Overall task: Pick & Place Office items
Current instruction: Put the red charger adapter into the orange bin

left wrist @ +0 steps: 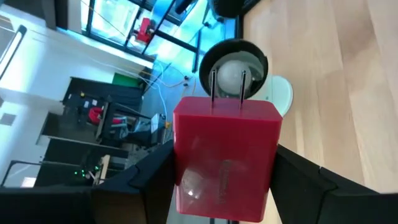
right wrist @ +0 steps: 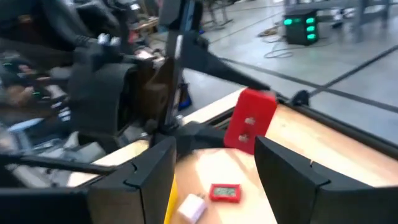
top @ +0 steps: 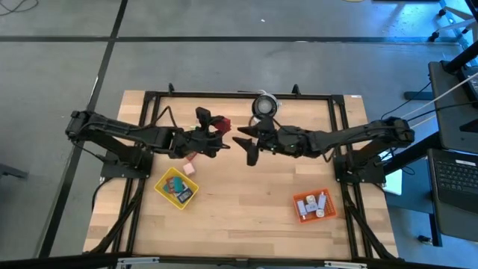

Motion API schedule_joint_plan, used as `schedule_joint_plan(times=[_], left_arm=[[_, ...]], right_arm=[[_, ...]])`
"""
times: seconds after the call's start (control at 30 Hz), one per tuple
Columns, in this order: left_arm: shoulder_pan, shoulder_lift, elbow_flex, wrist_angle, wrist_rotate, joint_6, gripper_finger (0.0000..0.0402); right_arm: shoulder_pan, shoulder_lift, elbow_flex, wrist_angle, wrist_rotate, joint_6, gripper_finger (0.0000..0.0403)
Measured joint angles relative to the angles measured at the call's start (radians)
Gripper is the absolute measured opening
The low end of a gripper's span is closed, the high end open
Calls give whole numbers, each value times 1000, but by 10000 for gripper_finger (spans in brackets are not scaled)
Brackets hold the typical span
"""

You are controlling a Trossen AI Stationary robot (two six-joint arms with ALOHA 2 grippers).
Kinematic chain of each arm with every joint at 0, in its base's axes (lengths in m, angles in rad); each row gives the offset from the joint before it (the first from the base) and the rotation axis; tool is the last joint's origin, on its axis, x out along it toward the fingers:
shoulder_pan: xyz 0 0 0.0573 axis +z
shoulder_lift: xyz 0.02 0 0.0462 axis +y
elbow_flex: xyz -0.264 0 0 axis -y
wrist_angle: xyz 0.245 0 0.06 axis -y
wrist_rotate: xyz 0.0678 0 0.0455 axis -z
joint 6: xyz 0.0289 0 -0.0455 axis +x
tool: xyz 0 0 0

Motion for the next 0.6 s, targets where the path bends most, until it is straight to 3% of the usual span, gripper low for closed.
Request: schedule_joint_plan(times=[0.27,0.6], left_arm=[[2,10,-1,1,-5,-2,211],[1,10,-1,-5,16,-17,210]], right_arm=[[-27,95,119,-68,35,24,220],[-75,129,147,-69,-15,58,220]])
